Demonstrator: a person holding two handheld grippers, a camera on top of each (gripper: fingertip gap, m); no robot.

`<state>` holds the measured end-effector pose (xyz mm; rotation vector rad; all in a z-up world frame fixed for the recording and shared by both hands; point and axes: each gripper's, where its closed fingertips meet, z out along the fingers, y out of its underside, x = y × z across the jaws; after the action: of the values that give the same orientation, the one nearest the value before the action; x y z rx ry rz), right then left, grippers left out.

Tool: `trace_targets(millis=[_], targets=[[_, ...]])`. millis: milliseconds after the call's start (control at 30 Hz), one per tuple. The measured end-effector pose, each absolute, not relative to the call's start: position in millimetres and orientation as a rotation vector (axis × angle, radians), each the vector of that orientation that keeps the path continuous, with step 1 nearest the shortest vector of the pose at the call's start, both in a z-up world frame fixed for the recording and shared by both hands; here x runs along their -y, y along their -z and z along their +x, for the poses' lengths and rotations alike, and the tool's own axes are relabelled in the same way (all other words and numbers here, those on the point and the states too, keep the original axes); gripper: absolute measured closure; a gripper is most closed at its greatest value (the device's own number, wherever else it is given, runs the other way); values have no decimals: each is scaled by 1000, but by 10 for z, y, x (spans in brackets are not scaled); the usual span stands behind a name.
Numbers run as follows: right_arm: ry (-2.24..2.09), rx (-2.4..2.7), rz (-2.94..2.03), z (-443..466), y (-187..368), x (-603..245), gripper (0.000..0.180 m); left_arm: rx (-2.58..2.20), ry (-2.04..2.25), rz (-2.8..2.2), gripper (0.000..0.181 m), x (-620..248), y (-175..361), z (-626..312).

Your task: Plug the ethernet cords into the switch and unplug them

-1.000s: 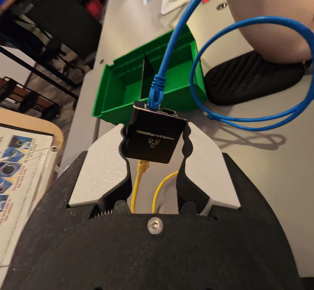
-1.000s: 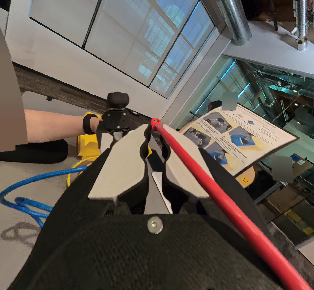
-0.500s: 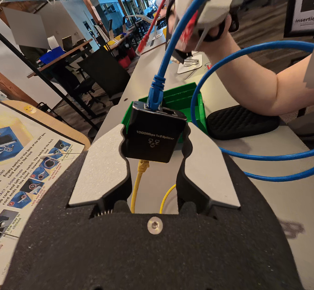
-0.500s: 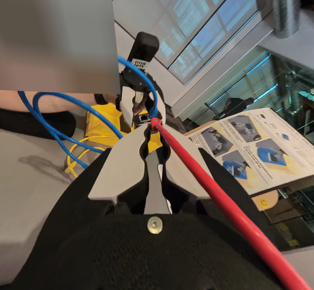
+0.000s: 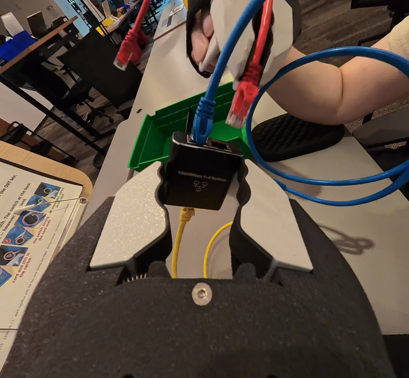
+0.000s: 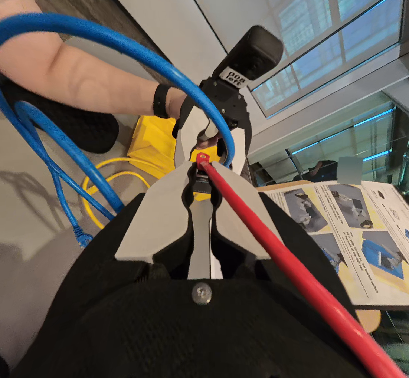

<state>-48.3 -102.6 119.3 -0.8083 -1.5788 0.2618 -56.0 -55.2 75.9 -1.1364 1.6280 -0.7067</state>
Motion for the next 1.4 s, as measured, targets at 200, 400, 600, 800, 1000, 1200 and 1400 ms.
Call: trace_targets(millis=[200,400,600,800,1000,1200,1400], targets=[[-190,1617,-876,-510,-1052,899,168,-1653,666,-1163,118,529,-694,-549],[-149,1651,-905,-529,-959,855,168,-1684,647,-1186,118,530,-630,-555],[-187,1700,-952,-539,-804,786,168,-1741,596,-1268,119,483,-466,-569],[-220,1688,-1042,-512,-748,706,168,-1723,635,-1321,119,429,-400,-534],[-259,1647,-1121,-449,-756,640,167,-1668,706,-1324,120,399,-429,-488],[-309,1640,-1158,-437,-738,642,168,-1669,720,-1334,120,410,-408,-458],[-332,1678,-1171,-460,-670,690,168,-1728,684,-1343,122,459,-307,-419]])
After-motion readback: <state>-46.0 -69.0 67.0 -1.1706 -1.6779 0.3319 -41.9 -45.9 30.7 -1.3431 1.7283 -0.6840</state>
